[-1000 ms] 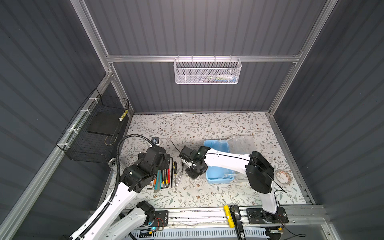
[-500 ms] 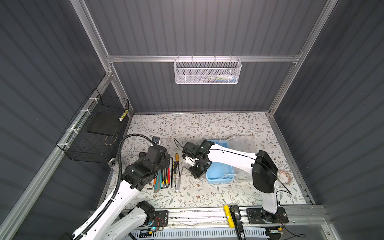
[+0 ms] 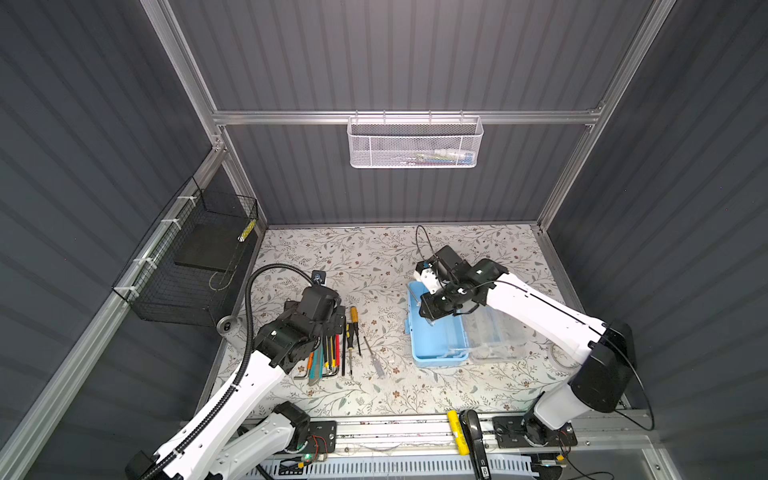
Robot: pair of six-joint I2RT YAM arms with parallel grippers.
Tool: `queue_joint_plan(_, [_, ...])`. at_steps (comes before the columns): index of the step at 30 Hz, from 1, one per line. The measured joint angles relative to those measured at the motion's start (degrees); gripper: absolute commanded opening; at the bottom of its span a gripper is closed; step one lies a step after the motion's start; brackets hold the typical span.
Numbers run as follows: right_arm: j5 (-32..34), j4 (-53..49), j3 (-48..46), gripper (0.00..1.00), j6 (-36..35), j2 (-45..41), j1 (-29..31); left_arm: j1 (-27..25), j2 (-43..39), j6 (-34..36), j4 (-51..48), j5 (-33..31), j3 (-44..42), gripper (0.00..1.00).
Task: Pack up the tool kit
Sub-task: 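Carry the screwdriver with the right gripper into the clear lid tray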
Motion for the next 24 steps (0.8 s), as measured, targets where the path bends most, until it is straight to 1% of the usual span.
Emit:
queue_joint_plan(9, [4.7, -0.3, -8.1, 0.00, 0.0, -11.8, -10.0, 0.9, 1.3, 0.7, 0.8, 1.0, 0.0, 1.00])
queue_joint_plan(12, [6.2, -0.5, -10.4, 0.00, 0.1, -14.3, -12.5, 1.0, 1.4, 0.9, 0.9, 1.2, 0.0, 0.99])
queue_joint_plan(24, [10.2, 0.0, -21.8, 0.00, 4.3, -22.1, -15.3, 1.8, 1.9, 1.1, 0.9, 2.4, 0.0, 0.99])
